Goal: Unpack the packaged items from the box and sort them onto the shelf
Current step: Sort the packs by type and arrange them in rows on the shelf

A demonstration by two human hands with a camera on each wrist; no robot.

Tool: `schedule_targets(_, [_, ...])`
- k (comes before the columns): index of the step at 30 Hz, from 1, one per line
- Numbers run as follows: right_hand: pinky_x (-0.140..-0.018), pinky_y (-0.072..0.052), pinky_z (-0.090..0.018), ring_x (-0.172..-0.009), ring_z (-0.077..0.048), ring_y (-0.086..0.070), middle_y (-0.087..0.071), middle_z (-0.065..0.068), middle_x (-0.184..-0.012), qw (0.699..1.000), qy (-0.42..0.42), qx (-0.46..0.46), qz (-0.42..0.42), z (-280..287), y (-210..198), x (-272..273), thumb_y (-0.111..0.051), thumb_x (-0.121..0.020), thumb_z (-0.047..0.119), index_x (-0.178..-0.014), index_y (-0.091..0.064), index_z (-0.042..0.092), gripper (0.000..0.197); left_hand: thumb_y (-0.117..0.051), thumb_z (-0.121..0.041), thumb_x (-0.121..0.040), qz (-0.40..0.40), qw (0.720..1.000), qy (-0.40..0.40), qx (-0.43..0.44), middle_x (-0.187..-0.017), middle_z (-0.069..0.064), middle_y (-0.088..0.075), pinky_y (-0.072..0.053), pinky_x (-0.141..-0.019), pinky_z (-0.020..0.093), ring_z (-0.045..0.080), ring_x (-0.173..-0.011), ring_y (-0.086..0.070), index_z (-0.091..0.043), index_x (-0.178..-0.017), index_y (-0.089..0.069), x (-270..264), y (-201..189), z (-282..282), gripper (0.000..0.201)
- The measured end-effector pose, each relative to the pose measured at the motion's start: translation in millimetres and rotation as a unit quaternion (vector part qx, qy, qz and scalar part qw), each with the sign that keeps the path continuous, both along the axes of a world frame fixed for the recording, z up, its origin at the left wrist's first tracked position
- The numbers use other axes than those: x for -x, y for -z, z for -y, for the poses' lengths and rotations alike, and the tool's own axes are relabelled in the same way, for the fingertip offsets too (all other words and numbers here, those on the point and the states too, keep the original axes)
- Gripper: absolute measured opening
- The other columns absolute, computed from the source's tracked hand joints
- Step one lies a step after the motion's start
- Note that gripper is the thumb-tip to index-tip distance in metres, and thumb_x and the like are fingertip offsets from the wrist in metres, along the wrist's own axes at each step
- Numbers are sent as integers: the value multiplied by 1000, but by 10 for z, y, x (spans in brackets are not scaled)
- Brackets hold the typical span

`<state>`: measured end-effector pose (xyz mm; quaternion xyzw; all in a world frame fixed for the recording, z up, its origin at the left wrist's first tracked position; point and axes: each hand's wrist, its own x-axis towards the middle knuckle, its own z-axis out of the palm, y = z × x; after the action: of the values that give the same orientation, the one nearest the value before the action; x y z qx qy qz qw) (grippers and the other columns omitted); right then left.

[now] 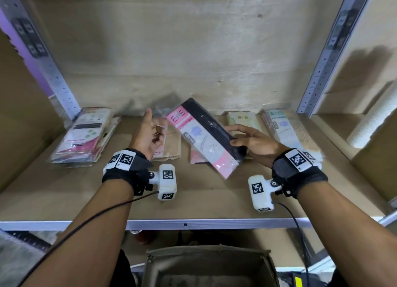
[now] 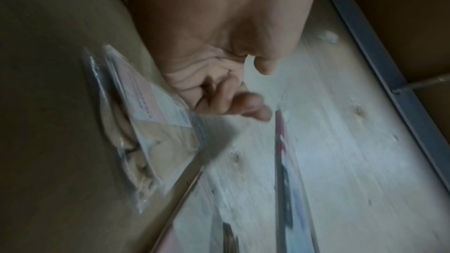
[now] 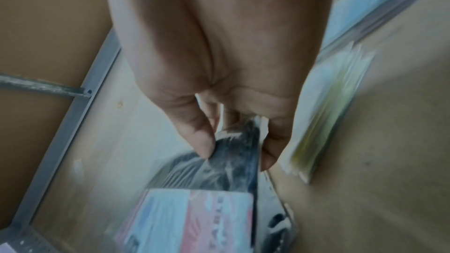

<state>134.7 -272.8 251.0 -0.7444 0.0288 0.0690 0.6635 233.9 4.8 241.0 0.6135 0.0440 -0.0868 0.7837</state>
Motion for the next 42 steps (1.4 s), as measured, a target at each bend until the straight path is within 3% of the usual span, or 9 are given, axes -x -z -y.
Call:
schedule_targets(6, [-61,-53,-34,-82,-27,-66,-68,-16,-106,988,106,-116,-4,-133,24,-117,-52,-94,-7,-124,-57,10,35,-65,-54,-90,62,962,171,-203,-101,5,-78,-54,-67,24,11,-71,-69,-19,-108,-72,235,-93,327,40])
schedule_targets(11, [-57,-52,-34,-71,-23,-64,-65,-11,-89,974,172,-145,2,-254,81,-198,-57,-94,-5,-104,-53,12,20,-71,-9,-91,98,954,199,-200,-95,15,-71,-49,-53,17,12,-57,-56,-2,-120,-66,323,-71,518,31])
schedule_targets(16, [-78,-57,-43,-87,-29,-65,-67,-18,-108,982,190,8,-12,-284,127,-297,-62,-86,0,-121,-52,7,37,-72,-7,-89,112,946,155,-263,-101,17,-74,-56,-64,24,12,-59,-60,0,-121,-66,206,-4,524,34])
schedule_targets(19, [-77,-56,-39,-91,-28,-64,-65,-17,-113,980,162,112,-23,-285,132,-315,-68,-83,2,-124,-52,5,44,-73,-9,-89,115,933,141,-312,-96,14,-76,-60,-79,38,18,-69,-64,0,-119,-67,157,30,520,32])
schedule_targets(23, [-89,-57,-43,-99,-30,-68,-67,-13,-114,968,146,202,-32,-300,153,-327,-77,-80,11,-123,-56,7,48,-75,-10,-88,93,922,128,-353,-93,14,-76,-56,-55,23,15,-62,-68,0,-115,-68,139,42,516,30])
schedule_targets(25, [-95,-55,-43,-104,-29,-67,-67,-10,-114,954,149,257,-28,-313,157,-314,-80,-76,17,-123,-57,9,52,-76,-12,-86,87,913,118,-381,-85,10,-76,-54,-57,23,12,-57,-67,-3,-113,-69,147,30,512,28])
schedule_targets(30, [-90,-57,-34,-104,-25,-65,-66,-9,-114,941,146,307,-13,-368,124,-288,-83,-74,15,-119,-64,8,49,-77,-7,-84,74,902,117,-410,-100,19,-76,-62,-81,37,24,-77,-75,3,-111,-70,206,-16,534,29])
schedule_targets(36, [-84,-60,-43,-95,-28,-70,-72,-20,-104,929,137,344,-8,-424,66,-221,-79,-76,9,-101,-70,-5,30,-78,-2,-81,72,892,111,-432,-101,20,-74,-61,-75,34,29,-83,-76,5,-111,-69,271,-136,591,32])
schedule_targets(42, [-83,-61,-41,-91,-26,-70,-72,-14,-100,927,123,353,-14,-437,46,-194,-80,-77,10,-93,-73,2,20,-78,-2,-82,77,881,115,-452,-102,18,-75,-61,-84,40,27,-82,-76,3,-109,-70,327,-140,627,29])
